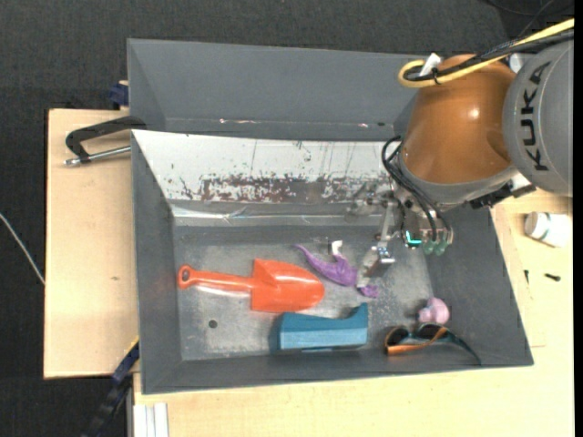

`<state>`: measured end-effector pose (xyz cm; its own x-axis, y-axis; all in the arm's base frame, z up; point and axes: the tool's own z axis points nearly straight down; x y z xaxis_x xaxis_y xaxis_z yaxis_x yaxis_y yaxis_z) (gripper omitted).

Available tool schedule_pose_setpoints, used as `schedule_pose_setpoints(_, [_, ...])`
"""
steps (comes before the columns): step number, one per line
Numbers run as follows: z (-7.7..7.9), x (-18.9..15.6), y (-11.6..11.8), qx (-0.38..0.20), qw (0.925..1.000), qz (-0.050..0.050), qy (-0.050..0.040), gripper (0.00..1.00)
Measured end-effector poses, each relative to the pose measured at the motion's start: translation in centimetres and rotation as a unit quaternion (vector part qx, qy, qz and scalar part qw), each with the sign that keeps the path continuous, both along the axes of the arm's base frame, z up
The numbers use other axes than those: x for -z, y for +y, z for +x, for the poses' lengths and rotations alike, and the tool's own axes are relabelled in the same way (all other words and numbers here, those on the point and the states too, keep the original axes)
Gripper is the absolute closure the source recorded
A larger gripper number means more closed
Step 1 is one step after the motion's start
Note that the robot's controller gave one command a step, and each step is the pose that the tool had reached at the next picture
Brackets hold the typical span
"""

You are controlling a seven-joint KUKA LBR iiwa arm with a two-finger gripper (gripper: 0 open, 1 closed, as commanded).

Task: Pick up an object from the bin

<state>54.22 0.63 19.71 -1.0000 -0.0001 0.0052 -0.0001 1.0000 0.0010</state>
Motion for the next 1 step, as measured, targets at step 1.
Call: schedule_pose_setpoints(1, [0.10, -0.36, 0.00, 0.000, 1.0000, 0.000, -0.0032, 0.00])
